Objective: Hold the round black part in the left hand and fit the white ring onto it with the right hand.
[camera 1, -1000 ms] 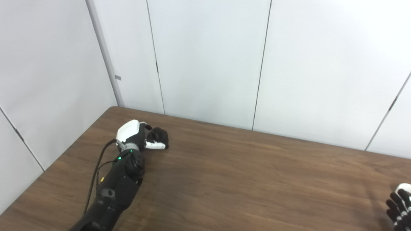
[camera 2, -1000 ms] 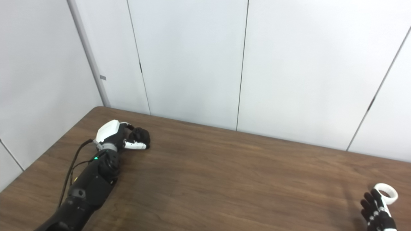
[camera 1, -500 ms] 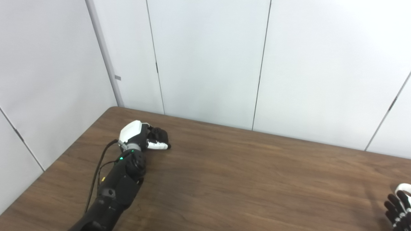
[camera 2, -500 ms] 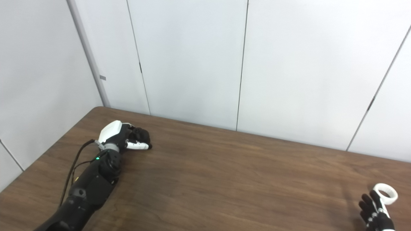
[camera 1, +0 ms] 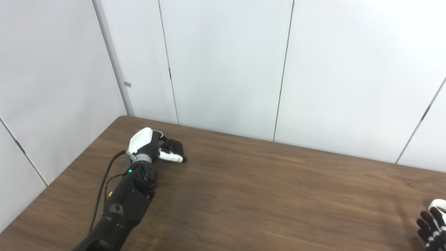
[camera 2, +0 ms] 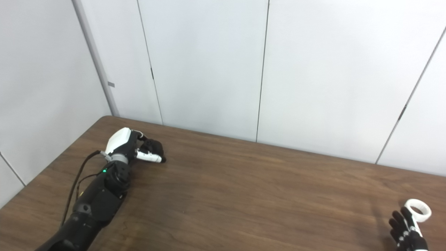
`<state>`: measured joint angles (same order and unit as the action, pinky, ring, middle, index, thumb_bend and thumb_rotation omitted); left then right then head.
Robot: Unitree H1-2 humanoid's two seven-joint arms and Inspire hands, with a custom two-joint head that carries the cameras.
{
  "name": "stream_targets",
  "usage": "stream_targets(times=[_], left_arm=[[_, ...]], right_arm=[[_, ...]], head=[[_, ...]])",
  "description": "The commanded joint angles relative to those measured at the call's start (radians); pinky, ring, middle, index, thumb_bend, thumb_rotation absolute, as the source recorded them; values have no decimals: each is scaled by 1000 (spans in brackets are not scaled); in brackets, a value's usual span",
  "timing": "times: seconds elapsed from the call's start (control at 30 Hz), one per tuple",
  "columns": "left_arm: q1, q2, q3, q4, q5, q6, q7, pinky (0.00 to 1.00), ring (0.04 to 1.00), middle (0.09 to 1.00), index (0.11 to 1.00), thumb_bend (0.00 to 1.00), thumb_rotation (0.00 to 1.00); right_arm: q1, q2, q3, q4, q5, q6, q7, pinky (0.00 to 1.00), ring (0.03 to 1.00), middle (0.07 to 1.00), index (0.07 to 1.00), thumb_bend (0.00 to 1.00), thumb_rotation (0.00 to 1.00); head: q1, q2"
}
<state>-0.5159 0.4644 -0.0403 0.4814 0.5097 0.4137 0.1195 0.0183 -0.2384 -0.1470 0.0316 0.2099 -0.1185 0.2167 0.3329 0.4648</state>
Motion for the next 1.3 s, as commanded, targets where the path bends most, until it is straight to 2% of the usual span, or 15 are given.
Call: stream_targets(times=[0.0, 0.1, 0.4, 0.67, 0.9, 1.0, 1.1, 1.27], left_arm=[[-31, 41, -13, -30, 33, -35, 37, 977, 904, 774, 482, 521, 43], [-21, 59, -38, -40, 57, -47, 38, 999, 902, 748, 483, 521, 43], [7, 93, -79, -94, 107, -52, 26, 1000, 914, 750, 484, 521, 44], [75, 95, -95, -318, 151, -12, -50, 1000, 900, 734, 483, 521, 43], [153, 58, -110, -570, 174, 30, -149, 1000, 886, 746, 484, 521, 44], [184, 34, -124, -672, 190, 37, -187, 900, 871, 739, 484, 521, 44], [212, 3, -141, -756, 229, 51, -236, 869, 868, 740, 484, 522, 45], [256, -55, -154, -866, 287, 54, -321, 983, 871, 743, 484, 522, 46]], right_arm=[[82, 59, 22, 62, 7, 7, -12, 1000, 969, 976, 1000, 606, 1000], [82, 60, 20, 62, 15, 6, -8, 1000, 971, 978, 1000, 606, 1000], [81, 60, 25, 62, 13, 11, -6, 1000, 967, 975, 1000, 596, 1000], [81, 72, 30, 51, -2, 20, -18, 990, 958, 964, 1000, 595, 1000], [77, 81, 37, 55, -29, 15, -30, 959, 938, 944, 992, 638, 1000], [73, 87, 40, 62, -31, 5, -31, 948, 930, 942, 987, 635, 1000], [72, 95, 43, 63, -40, -2, -36, 919, 914, 927, 974, 640, 990], [75, 105, 57, 52, -68, -10, -49, 899, 900, 914, 965, 676, 971]], head=[[0, 1], [0, 1], [-12, 6], [-39, 16], [-68, 31], [-90, 40], [-116, 50], [-166, 75]])
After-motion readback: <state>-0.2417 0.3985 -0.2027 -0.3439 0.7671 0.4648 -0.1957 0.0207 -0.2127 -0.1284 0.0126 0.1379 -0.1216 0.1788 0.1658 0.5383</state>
